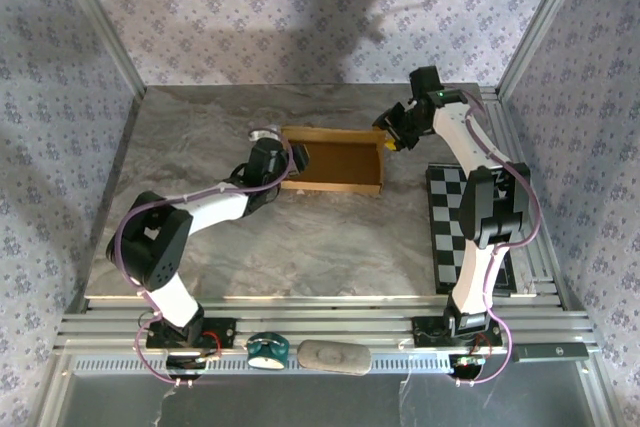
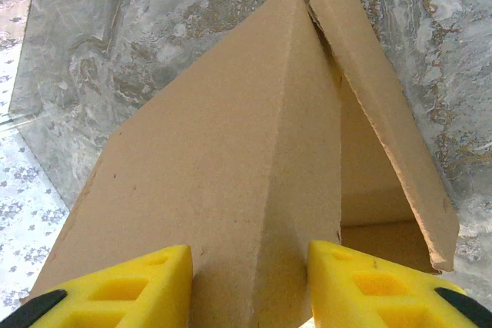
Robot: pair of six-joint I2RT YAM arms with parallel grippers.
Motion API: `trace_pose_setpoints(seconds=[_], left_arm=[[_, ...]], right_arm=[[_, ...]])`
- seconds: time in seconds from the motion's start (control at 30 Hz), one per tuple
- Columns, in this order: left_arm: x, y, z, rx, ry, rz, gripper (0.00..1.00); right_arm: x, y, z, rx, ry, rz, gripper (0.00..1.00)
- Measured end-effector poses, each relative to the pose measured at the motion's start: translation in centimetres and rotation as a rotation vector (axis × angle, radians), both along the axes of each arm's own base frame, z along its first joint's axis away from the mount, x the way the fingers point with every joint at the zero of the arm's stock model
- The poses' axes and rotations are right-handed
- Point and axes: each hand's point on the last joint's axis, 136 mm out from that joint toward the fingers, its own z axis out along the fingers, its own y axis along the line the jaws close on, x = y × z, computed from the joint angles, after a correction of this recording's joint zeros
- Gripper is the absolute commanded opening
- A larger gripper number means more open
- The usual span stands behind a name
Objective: Fold the paper box
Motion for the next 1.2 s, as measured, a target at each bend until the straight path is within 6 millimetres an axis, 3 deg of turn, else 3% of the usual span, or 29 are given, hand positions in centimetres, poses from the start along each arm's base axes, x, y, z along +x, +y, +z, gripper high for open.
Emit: trace_pose_setpoints(seconds=[0.47, 0.73, 0.83, 0.93, 1.07, 1.13, 1.2], left_arm=[[-3.0, -1.3, 0.9, -0.114, 0.060, -0.113, 0.65], [-7.0, -0.3, 2.1, -0.215, 0.163, -0.122, 0.63], [-8.5, 0.8, 4.0, -0.245, 0.208, -0.086, 0.60], [-8.4, 2.3, 8.5, -0.271, 0.226, -0.020, 0.55], [-5.3, 6.7, 16.7, -0.366, 0.163, 0.119, 0.53], [-3.7, 8.8, 19.0, -0.394, 0.148, 0.169, 0.56], [-1.7, 10.0, 19.8, -0.388, 0.167, 0.197, 0.58]], right_arm=[[0.0, 0.0, -0.1, -0.009, -0.003, -0.002, 0.42], [0.1, 0.0, -0.1, -0.010, -0.004, -0.002, 0.41], [0.1, 0.0, -0.1, -0.013, -0.006, 0.000, 0.41], [0.1, 0.0, -0.1, -0.019, -0.010, 0.005, 0.41], [0.1, 0.1, -0.1, -0.026, -0.018, 0.016, 0.41], [0.1, 0.2, -0.2, -0.031, -0.022, 0.022, 0.41], [0.0, 0.3, -0.3, -0.033, -0.022, 0.028, 0.41]])
